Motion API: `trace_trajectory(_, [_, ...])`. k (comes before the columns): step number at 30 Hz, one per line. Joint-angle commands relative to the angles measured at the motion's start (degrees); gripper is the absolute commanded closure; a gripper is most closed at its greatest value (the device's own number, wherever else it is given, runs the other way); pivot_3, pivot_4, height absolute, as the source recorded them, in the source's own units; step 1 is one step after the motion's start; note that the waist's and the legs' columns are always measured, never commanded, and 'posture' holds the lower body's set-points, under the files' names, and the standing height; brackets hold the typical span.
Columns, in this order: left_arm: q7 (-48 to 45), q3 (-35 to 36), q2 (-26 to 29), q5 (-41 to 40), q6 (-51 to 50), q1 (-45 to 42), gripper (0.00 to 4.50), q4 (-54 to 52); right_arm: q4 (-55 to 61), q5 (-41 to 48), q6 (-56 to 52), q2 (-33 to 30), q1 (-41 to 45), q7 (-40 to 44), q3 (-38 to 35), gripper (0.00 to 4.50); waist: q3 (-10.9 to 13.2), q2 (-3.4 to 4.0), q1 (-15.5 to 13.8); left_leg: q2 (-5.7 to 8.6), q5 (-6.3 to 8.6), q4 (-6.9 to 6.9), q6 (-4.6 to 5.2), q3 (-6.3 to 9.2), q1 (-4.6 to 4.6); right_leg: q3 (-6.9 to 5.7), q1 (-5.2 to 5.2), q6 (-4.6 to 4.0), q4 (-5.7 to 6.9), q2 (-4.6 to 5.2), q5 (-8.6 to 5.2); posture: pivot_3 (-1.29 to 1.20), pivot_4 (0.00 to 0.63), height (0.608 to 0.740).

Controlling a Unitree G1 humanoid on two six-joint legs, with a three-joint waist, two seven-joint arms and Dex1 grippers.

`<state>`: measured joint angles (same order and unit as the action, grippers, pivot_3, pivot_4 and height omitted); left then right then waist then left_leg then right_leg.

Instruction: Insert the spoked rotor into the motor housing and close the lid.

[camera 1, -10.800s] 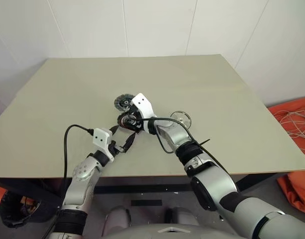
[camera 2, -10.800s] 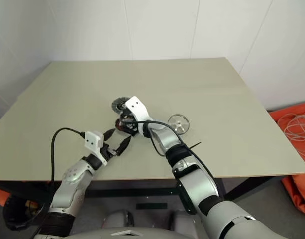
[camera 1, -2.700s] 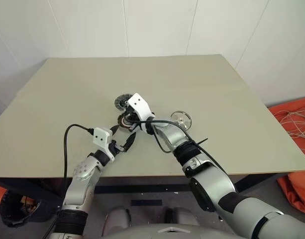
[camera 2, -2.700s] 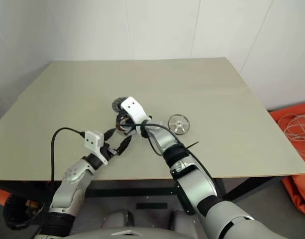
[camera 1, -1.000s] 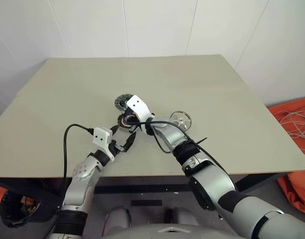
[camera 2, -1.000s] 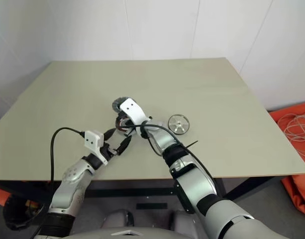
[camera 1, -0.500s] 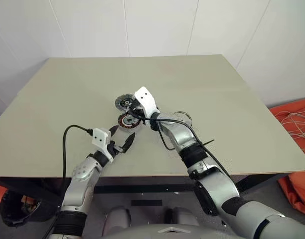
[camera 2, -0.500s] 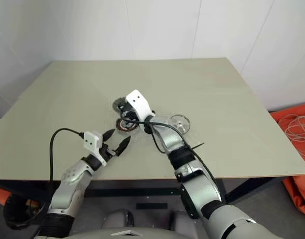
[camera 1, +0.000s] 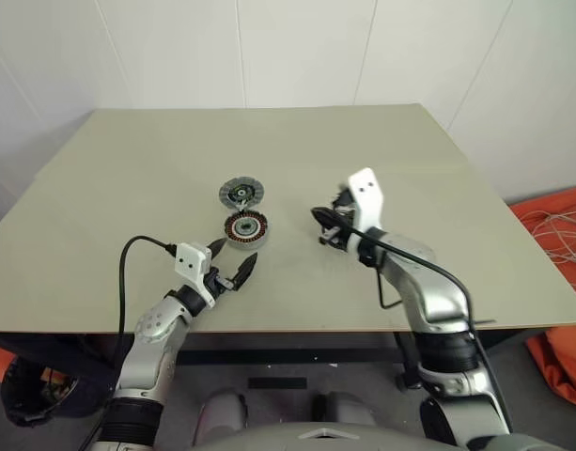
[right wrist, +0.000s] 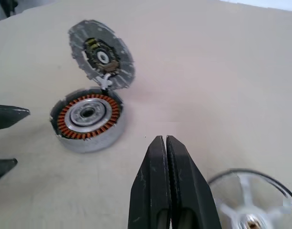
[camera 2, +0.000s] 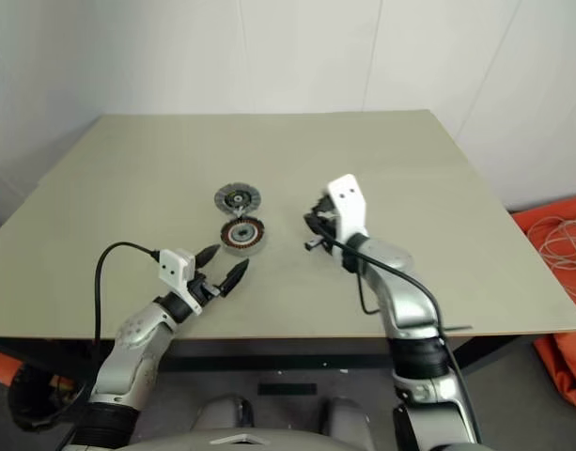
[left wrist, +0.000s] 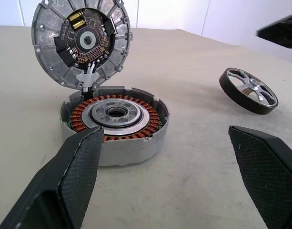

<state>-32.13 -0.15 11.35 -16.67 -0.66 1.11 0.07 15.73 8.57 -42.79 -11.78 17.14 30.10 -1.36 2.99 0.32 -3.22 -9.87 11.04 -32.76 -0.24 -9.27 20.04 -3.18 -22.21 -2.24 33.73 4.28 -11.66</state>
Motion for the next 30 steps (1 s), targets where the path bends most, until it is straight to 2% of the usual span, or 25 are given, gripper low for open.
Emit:
trace_trajectory(1, [-0.99, 0.36, 0.48, -0.71, 0.69, -1.03, 0.00, -0.92, 6.38, 4.54, -3.94, -0.53, -2.85, -1.76, -5.15, 3.59, 0.00, 0.00, 0.00, 0.00, 0.00, 0.00, 0.00, 0.00, 0.00, 0.00, 0.00, 0.00, 0.00, 0.00, 0.00, 0.00, 0.000, 0.740])
trace_trajectory(7, [-2.42, -0.09, 0.54, -1.04, 0.69, -1.35, 0.00, -1.45, 10.96, 9.98, -9.61, 0.34, -8.84, -5.29, -11.92, 1.48, 0.00, 0.01, -0.14, 0.00, 0.00, -0.01, 0.00, 0.00, -0.01, 0.00, 0.00, 0.03, -0.02, 0.00, -0.02, 0.00, 0.000, 0.740])
trace_trajectory(11, [-4.14, -0.30, 0.86, -1.62, 0.13, -1.98, 0.00, -1.08, 11.95, 13.16, -13.00, 2.41, -9.88, -8.91, -15.29, 0.09, 0.00, 0.02, -0.36, 0.01, 0.00, -0.01, 0.00, 0.00, -0.02, 0.00, -0.01, 0.04, -0.03, 0.00, -0.02, 0.00, 0.000, 0.740])
trace_trajectory(24, [-10.01, -0.93, 2.27, -3.29, -1.56, -3.22, 0.00, 1.35, 1.20, 19.48, -14.16, 6.94, -2.70, -17.34, -22.79, 0.03, -0.01, 0.09, -0.80, 0.03, -0.02, 0.03, -0.03, 0.00, 0.00, 0.01, -0.05, 0.05, -0.03, 0.01, -0.03, 0.00, 0.000, 0.740])
trace_trajectory(30, [-10.31, -1.28, 2.08, -3.25, -2.12, -3.06, 0.00, 0.58, -5.83, 21.52, -12.66, 5.96, 0.99, -18.15, -25.46, 0.03, -0.01, 0.19, -0.81, 0.03, -0.02, 0.04, -0.03, -0.02, 0.01, 0.01, -0.06, 0.04, -0.02, 0.01, -0.02, 0.00, 0.000, 0.740])
